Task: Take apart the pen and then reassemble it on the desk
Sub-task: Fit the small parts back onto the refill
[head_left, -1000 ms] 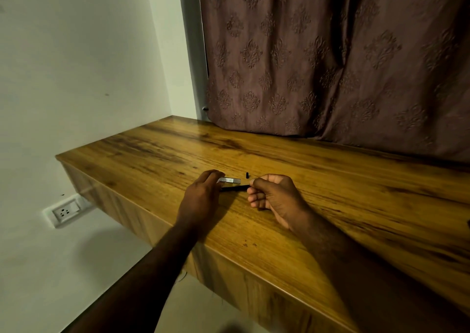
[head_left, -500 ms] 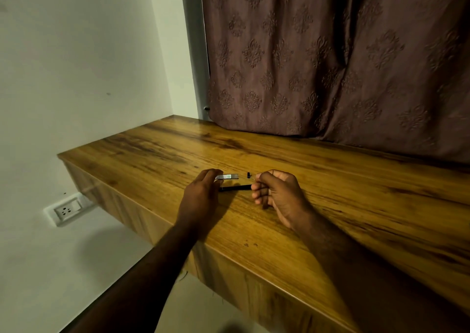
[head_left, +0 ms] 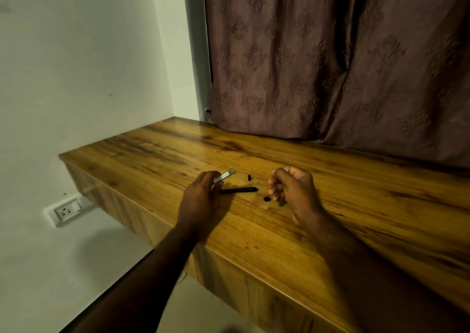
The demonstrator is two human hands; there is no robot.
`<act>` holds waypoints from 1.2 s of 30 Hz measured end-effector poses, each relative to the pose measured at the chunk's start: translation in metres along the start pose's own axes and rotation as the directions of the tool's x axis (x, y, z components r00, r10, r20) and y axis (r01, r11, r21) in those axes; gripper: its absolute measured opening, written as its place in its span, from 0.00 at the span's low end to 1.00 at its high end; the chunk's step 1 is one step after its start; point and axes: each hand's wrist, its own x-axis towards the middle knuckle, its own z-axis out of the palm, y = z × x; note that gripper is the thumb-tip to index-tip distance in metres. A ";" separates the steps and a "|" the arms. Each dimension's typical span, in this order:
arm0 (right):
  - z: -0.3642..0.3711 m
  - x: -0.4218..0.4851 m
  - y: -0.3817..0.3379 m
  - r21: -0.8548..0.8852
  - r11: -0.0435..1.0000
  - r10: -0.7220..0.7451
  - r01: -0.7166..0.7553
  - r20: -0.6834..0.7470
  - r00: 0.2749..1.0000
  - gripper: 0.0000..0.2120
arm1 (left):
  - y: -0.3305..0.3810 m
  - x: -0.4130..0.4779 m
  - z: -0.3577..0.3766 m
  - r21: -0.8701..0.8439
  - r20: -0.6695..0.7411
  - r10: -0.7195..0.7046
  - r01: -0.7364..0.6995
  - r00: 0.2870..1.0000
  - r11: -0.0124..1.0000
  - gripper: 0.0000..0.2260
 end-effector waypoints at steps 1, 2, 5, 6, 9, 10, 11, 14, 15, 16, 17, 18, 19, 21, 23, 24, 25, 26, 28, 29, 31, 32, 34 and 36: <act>-0.002 0.001 0.000 -0.012 1.000 -0.012 0.012 -0.017 1.000 0.06 | 0.001 0.000 0.000 0.003 -0.003 0.001 -0.001 1.000 1.000 0.06; -0.003 0.004 0.002 -0.033 0.999 -0.024 0.023 -0.042 0.999 0.07 | 0.001 0.000 0.000 0.009 -0.007 -0.003 0.003 1.000 1.000 0.05; -0.008 0.011 0.011 -0.198 0.979 -0.085 0.054 -0.151 0.985 0.08 | 0.002 0.000 -0.001 0.032 -0.022 -0.027 0.028 0.999 0.999 0.05; -0.010 0.013 0.014 -0.269 0.962 -0.104 0.054 -0.175 0.979 0.08 | 0.002 0.000 -0.001 0.041 -0.030 -0.030 0.031 0.999 0.999 0.04; -0.011 0.015 0.018 -0.438 0.898 -0.140 0.035 -0.208 0.968 0.05 | 0.001 0.000 -0.001 0.064 -0.039 -0.029 0.031 0.999 0.997 0.04; -0.011 0.016 0.020 -0.476 0.879 -0.153 0.032 -0.218 0.964 0.05 | 0.000 0.001 -0.001 0.069 -0.037 -0.034 0.036 0.999 0.997 0.04; -0.010 0.017 0.021 -0.505 0.863 -0.166 0.030 -0.226 0.960 0.05 | -0.001 0.002 0.000 0.072 -0.035 -0.042 0.044 0.999 0.996 0.04; -0.003 0.021 0.024 -0.563 0.826 -0.185 0.033 -0.216 0.959 0.05 | -0.002 0.004 0.001 0.072 -0.022 -0.054 0.055 0.998 0.996 0.05; -0.001 0.023 0.025 -0.574 0.819 -0.182 0.030 -0.210 0.960 0.05 | -0.001 0.004 0.001 0.074 -0.015 -0.059 0.060 0.998 0.995 0.05; 0.001 0.025 0.026 -0.581 0.814 -0.178 0.026 -0.207 0.962 0.05 | -0.001 0.004 0.001 0.077 -0.010 -0.065 0.066 0.998 0.995 0.05; 0.002 0.027 0.027 -0.581 0.814 -0.173 0.023 -0.205 0.963 0.05 | -0.001 0.003 0.001 0.079 -0.007 -0.071 0.071 0.997 0.994 0.05; 0.002 0.030 0.028 -0.577 0.817 -0.166 0.022 -0.199 0.966 0.05 | -0.001 0.003 0.001 0.080 -0.002 -0.078 0.078 0.997 0.994 0.05; 0.001 0.032 0.028 -0.562 0.827 -0.157 0.029 -0.180 0.971 0.05 | -0.002 0.003 0.000 0.081 0.004 -0.085 0.085 0.996 0.993 0.05; 0.000 0.038 0.029 -0.474 0.879 -0.120 0.055 -0.108 0.987 0.06 | -0.003 0.004 0.001 0.087 0.019 -0.094 0.092 0.995 0.992 0.05; 0.001 0.043 0.028 -0.361 0.930 -0.085 0.069 -0.030 0.996 0.06 | -0.003 0.004 0.001 0.089 0.027 -0.094 0.092 0.995 0.992 0.05; 0.001 0.045 0.027 -0.325 0.943 -0.074 0.072 0.004 0.997 0.06 | -0.004 0.004 0.001 0.088 0.029 -0.095 0.092 0.995 0.992 0.05; 0.003 0.047 0.026 -0.305 0.949 -0.069 0.076 0.033 0.997 0.06 | -0.003 0.004 0.001 0.090 0.031 -0.095 0.092 0.995 0.992 0.05; 0.004 0.049 0.026 -0.305 0.949 -0.064 0.080 0.060 0.996 0.06 | -0.003 0.004 0.002 0.093 0.029 -0.094 0.091 0.995 0.991 0.05; 0.009 0.051 0.025 -0.335 0.938 -0.050 0.088 0.119 0.992 0.05 | -0.004 0.004 0.003 0.098 0.030 -0.093 0.090 0.995 0.991 0.05; 0.011 0.052 0.025 -0.356 0.930 -0.042 0.091 0.143 0.989 0.05 | -0.004 0.005 0.003 0.101 0.033 -0.091 0.087 0.995 0.991 0.05; 0.016 0.054 0.027 -0.395 0.914 -0.030 0.093 0.164 0.986 0.05 | -0.005 0.006 0.004 0.104 0.034 -0.081 0.078 0.996 0.992 0.05; 0.016 0.056 0.029 -0.411 0.907 -0.025 0.093 0.166 0.986 0.05 | -0.006 0.006 0.005 0.103 0.031 -0.076 0.072 0.997 0.992 0.05; 0.016 0.059 0.032 -0.447 0.890 -0.023 0.090 0.154 0.988 0.05 | -0.006 0.006 0.005 0.098 0.026 -0.070 0.067 0.997 0.993 0.04; 0.016 0.060 0.034 -0.481 0.871 -0.031 0.096 0.140 0.990 0.05 | -0.006 0.005 0.005 0.098 0.022 -0.074 0.072 0.997 0.993 0.04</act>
